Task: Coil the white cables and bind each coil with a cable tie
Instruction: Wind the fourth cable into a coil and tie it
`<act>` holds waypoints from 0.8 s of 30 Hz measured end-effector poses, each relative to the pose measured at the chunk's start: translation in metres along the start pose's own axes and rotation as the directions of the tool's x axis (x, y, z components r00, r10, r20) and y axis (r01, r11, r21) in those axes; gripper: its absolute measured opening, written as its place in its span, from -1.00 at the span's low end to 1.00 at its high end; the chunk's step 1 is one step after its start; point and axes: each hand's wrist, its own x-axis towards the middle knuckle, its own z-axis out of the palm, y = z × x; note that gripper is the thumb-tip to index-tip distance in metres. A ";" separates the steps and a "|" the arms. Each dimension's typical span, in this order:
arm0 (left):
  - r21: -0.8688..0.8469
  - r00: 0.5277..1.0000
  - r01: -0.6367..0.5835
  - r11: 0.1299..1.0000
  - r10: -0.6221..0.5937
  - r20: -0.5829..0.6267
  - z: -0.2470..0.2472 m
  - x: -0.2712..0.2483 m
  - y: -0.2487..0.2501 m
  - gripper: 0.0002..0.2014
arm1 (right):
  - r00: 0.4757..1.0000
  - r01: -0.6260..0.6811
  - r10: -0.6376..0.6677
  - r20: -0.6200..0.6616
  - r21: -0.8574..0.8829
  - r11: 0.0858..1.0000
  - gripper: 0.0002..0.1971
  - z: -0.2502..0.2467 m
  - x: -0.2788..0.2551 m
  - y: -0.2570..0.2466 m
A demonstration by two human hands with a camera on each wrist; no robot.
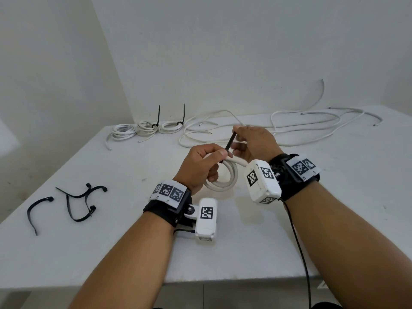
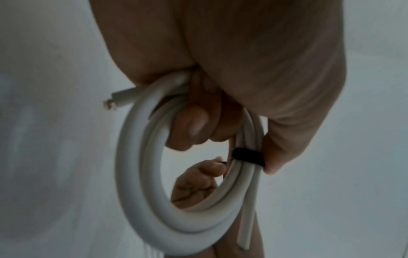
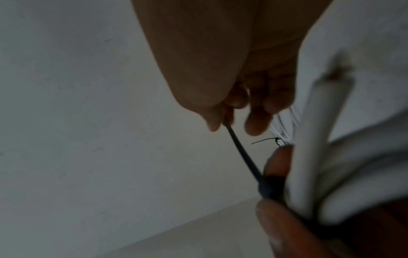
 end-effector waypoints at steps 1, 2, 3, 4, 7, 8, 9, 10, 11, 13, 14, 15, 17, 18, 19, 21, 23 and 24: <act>-0.042 1.000 0.018 0.999 -0.019 -0.018 -0.002 0.000 0.000 -0.76 | 0.998 -0.054 0.056 0.038 -0.046 0.997 -0.69 0.001 -0.001 0.001; -0.081 0.999 0.038 0.996 -0.040 -0.031 -0.003 0.001 0.000 -0.72 | 0.989 -0.106 0.119 0.088 -0.141 0.984 -0.57 0.000 -0.001 0.001; -0.107 0.997 0.058 0.993 -0.063 -0.042 -0.004 0.001 0.000 -0.69 | 0.975 -0.121 0.164 0.149 -0.262 0.957 -0.47 -0.001 -0.003 0.002; -0.116 0.995 0.079 0.990 -0.085 -0.049 -0.004 0.003 0.001 -0.69 | 0.961 -0.104 0.186 0.203 -0.356 0.929 -0.45 0.000 -0.006 0.003; -0.112 0.991 0.127 0.986 -0.132 -0.038 0.000 0.004 0.002 -0.83 | 0.974 0.010 0.074 0.214 -0.368 0.930 -0.62 0.004 -0.012 0.001; -0.092 0.990 0.132 0.987 -0.136 -0.030 0.002 0.004 0.002 -0.85 | 0.983 0.048 0.019 0.184 -0.351 0.935 -0.65 0.004 -0.014 0.000; -0.068 0.991 0.132 0.989 -0.133 -0.018 0.003 0.003 0.002 -0.86 | 0.986 0.082 -0.023 0.167 -0.353 0.932 -0.67 0.003 -0.013 -0.001; -0.045 0.992 0.126 0.991 -0.127 -0.008 0.004 0.003 0.003 -0.86 | 0.987 0.103 -0.049 0.155 -0.370 0.923 -0.68 0.002 -0.013 -0.001; -0.027 0.993 0.119 0.993 -0.119 -0.001 0.005 0.003 0.004 -0.84 | 0.987 0.118 -0.065 0.144 -0.395 0.911 -0.68 0.002 -0.013 -0.001; 0.003 0.995 0.098 0.995 -0.098 0.004 0.005 0.003 0.006 -0.81 | 0.989 0.132 -0.091 0.115 -0.433 0.892 -0.68 0.004 -0.011 -0.001; 0.018 0.996 0.088 0.996 -0.088 0.006 0.004 0.003 0.006 -0.80 | 0.992 0.120 -0.087 0.095 -0.422 0.898 -0.68 0.006 -0.011 0.000; 0.030 0.997 0.078 0.997 -0.078 0.006 0.002 0.003 0.005 -0.80 | 0.993 0.107 -0.080 0.083 -0.402 0.909 -0.68 0.008 -0.010 0.001; 0.032 0.998 0.069 0.997 -0.069 -0.006 0.000 0.002 0.004 -0.80 | 0.993 0.089 -0.054 0.103 -0.382 0.920 -0.66 0.010 -0.011 0.001; 0.026 0.998 0.069 0.997 -0.069 -0.014 -0.001 0.001 0.005 -0.81 | 0.991 0.080 -0.032 0.128 -0.392 0.916 -0.65 0.011 -0.013 0.001; 0.012 0.997 0.068 0.998 -0.068 -0.024 -0.003 -0.001 0.007 -0.84 | 0.989 0.077 -0.019 0.145 -0.407 0.910 -0.62 0.012 -0.014 0.000; -0.025 0.996 0.067 0.997 -0.069 -0.063 -0.006 0.000 0.013 -0.88 | 0.994 0.025 0.018 0.106 -0.392 0.920 -0.54 0.012 -0.013 -0.001; -0.098 0.984 0.080 0.992 -0.094 -0.149 -0.014 0.006 0.018 -0.82 | 0.994 -0.063 0.092 0.066 -0.355 0.933 -0.51 0.011 -0.008 0.001; -0.161 0.973 0.088 0.983 -0.119 -0.197 -0.021 0.009 0.020 -0.79 | 0.993 -0.072 0.104 0.052 -0.434 0.898 -0.52 0.012 -0.003 0.003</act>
